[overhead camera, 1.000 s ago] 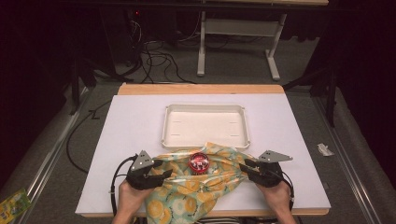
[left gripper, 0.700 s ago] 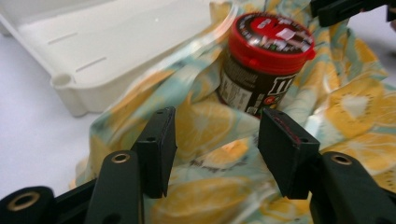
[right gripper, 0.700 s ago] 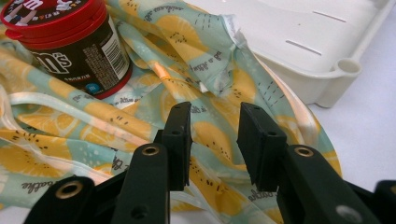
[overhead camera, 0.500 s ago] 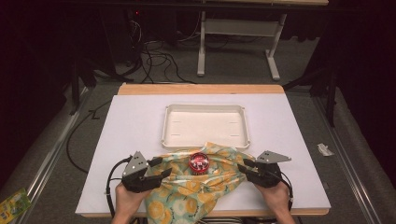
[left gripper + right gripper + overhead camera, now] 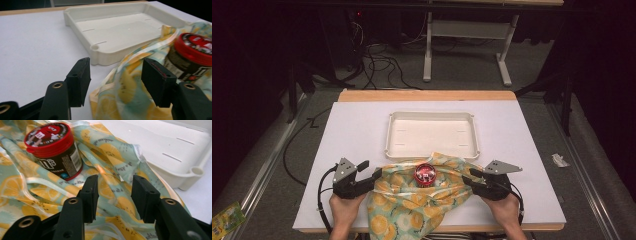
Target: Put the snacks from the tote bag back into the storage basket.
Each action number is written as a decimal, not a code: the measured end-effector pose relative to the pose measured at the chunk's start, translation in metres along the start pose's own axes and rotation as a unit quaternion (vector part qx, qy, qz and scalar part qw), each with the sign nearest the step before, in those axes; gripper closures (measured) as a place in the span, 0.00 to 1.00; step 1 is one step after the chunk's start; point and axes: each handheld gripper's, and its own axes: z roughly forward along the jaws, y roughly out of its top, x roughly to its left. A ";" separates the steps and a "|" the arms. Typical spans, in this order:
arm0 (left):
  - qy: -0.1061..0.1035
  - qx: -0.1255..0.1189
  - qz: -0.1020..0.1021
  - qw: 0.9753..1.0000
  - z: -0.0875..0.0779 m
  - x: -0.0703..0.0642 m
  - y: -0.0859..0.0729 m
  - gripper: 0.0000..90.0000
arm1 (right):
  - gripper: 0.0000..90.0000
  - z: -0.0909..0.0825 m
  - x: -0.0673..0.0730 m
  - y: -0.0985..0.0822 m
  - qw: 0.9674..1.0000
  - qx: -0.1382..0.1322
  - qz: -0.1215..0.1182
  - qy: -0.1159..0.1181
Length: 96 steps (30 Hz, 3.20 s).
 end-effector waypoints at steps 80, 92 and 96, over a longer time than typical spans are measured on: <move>0.032 0.050 -0.002 0.998 0.032 0.005 -0.016 0.42 | 0.24 0.078 0.072 0.054 0.993 0.039 -0.080 0.072; 0.032 0.051 0.000 0.998 0.032 0.005 -0.016 0.41 | 0.28 0.087 0.073 0.048 0.994 0.045 -0.081 0.065; 0.031 0.051 0.000 0.998 0.032 0.005 -0.016 0.41 | 0.28 0.086 0.075 0.047 0.993 0.038 -0.089 0.060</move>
